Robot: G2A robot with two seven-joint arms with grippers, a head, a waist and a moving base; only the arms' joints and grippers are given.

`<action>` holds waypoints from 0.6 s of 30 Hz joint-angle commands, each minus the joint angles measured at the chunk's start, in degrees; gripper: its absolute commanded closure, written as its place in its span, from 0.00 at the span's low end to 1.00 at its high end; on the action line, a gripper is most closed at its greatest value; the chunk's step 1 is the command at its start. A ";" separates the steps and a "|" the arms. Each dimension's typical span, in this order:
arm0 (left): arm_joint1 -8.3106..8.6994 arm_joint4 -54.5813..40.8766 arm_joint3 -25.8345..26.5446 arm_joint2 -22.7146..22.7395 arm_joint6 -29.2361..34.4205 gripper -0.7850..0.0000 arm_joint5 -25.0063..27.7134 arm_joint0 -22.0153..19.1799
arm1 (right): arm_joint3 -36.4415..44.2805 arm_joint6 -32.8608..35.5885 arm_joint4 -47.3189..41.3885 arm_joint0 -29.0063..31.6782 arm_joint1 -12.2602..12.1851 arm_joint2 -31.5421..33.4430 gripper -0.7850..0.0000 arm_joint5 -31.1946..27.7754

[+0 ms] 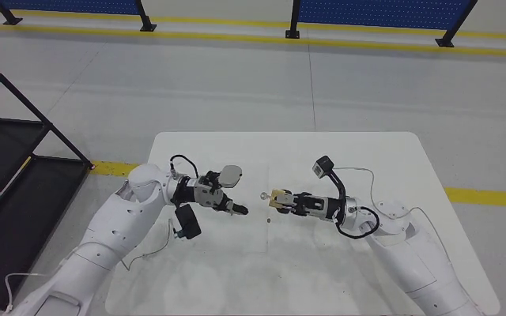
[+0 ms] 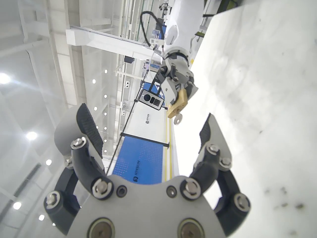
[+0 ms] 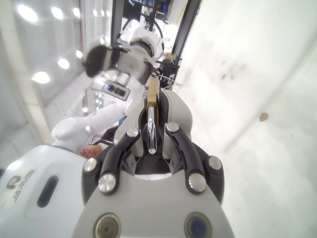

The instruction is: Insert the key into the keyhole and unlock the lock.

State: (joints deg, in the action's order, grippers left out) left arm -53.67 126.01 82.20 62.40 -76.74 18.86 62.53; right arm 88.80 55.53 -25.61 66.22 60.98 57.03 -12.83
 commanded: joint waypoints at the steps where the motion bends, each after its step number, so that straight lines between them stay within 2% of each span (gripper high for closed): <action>1: 0.32 -3.34 0.63 0.19 3.40 0.00 12.08 -0.38 | 0.00 0.00 0.00 0.00 0.00 0.00 1.00 0.00; 5: 1.15 -12.39 2.96 -0.40 13.76 0.00 22.45 -0.47 | 0.00 0.00 0.00 0.00 0.00 0.00 1.00 0.00; 10: 2.71 -29.79 4.65 -2.28 29.18 0.00 37.86 -0.93 | 0.00 0.00 0.00 0.00 0.00 0.00 1.00 0.00; 11: 3.03 -32.73 3.95 -2.39 30.88 0.00 39.14 -1.00 | 0.00 0.00 0.00 0.00 0.00 0.00 1.00 0.00; 14: 4.08 -38.57 2.37 -4.42 32.40 0.00 39.14 -1.47 | 0.00 0.00 0.00 0.00 0.00 0.00 1.00 0.00; 18: 5.61 -48.98 1.30 -8.43 37.73 0.00 39.14 -2.53 | 0.00 0.00 0.00 0.00 0.00 0.00 1.00 0.00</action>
State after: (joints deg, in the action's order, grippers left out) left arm -48.49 81.13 83.75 55.19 -41.27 57.99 60.25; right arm 88.80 55.53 -25.61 66.22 60.98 57.03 -12.83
